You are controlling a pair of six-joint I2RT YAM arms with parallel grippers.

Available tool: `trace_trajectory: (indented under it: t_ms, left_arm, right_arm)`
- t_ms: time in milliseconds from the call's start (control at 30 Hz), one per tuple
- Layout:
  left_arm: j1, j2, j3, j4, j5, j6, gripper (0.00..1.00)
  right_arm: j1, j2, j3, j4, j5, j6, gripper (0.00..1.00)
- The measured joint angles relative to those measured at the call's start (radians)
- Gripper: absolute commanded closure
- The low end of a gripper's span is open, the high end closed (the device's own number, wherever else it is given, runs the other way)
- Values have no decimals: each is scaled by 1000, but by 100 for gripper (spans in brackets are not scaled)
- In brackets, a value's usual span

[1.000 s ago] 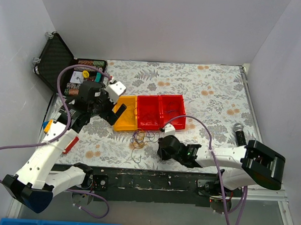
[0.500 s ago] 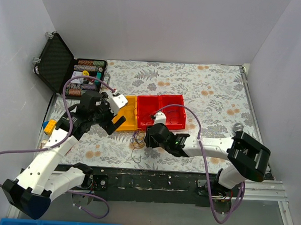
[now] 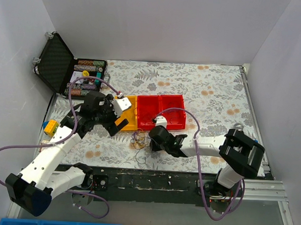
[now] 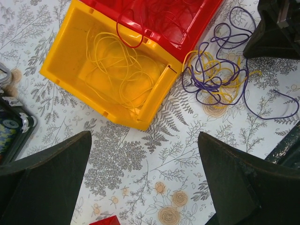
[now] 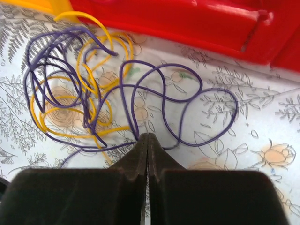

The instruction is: Untangle the cables

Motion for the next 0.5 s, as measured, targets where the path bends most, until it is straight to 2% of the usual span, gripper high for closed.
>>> trace_trajectory:
  t_ms: [300, 500]
  left_arm:
    - [-40, 56, -31, 38, 39, 31, 2]
    - [-126, 69, -31, 60, 44, 32, 2]
  right_arm:
    - [4, -184, -202, 13, -22, 54, 99]
    - [10, -349, -306, -76, -21, 88, 99]
